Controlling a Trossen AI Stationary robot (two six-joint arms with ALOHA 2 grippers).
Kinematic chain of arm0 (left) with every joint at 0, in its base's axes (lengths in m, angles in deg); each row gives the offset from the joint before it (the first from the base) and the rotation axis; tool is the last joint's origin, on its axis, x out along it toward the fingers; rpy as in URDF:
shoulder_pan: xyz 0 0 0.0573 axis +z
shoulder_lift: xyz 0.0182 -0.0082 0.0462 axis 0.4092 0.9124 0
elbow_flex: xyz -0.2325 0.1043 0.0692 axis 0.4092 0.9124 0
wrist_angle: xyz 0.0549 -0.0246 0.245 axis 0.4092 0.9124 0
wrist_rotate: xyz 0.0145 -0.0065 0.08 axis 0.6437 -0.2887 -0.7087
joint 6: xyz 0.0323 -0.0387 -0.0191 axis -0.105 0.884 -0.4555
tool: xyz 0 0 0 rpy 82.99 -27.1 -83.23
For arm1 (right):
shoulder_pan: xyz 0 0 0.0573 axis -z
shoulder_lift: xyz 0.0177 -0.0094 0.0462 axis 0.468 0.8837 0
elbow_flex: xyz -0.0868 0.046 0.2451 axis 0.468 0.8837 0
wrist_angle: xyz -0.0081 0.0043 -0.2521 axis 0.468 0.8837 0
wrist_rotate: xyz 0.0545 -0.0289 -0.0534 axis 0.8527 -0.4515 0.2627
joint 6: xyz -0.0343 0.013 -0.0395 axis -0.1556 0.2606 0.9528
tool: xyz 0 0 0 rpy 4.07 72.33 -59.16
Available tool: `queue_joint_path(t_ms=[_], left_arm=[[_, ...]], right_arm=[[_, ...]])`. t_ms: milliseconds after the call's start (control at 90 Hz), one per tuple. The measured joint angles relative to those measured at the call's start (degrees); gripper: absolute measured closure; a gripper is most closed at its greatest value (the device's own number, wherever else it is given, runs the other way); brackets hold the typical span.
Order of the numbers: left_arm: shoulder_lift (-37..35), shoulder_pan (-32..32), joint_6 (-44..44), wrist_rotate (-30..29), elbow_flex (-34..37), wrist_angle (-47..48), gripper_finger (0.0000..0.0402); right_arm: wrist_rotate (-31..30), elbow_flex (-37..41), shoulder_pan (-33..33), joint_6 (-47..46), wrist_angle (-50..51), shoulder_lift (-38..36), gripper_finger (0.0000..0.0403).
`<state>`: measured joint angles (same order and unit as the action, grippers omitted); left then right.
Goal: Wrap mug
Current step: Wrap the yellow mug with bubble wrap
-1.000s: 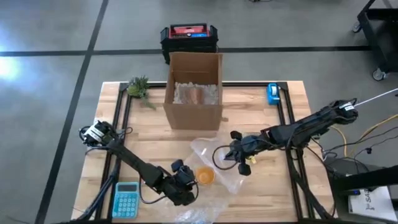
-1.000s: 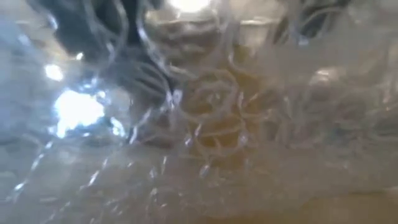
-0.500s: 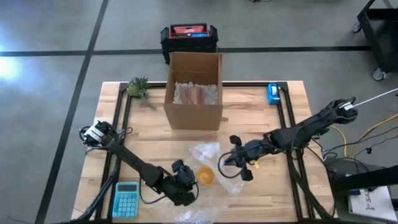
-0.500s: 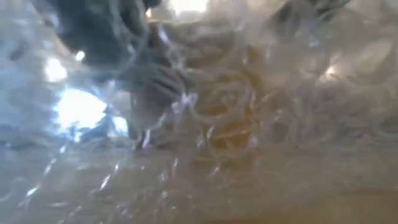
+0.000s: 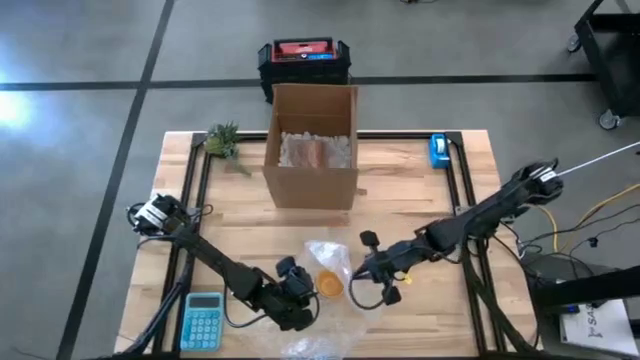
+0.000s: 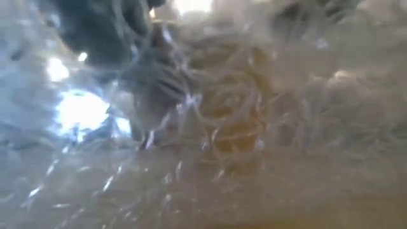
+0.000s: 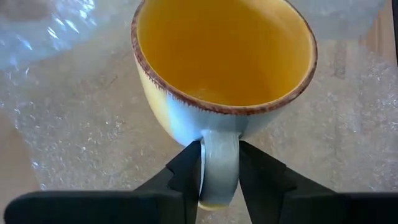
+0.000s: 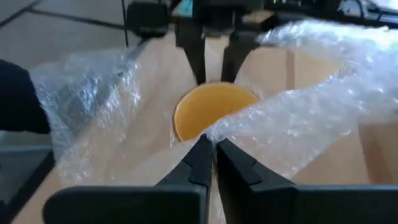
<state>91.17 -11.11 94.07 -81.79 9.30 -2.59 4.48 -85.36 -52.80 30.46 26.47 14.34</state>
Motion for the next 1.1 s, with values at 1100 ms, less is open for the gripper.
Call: queue_joint_path(t_ms=[1100], left_arm=[[-7.7, 0.6, 0.0, -8.2, -5.2, 16.6, 0.0327]], right_arm=[[2.9, -27.6, 0.2, 6.7, 21.3, 23.5, 0.0403]])
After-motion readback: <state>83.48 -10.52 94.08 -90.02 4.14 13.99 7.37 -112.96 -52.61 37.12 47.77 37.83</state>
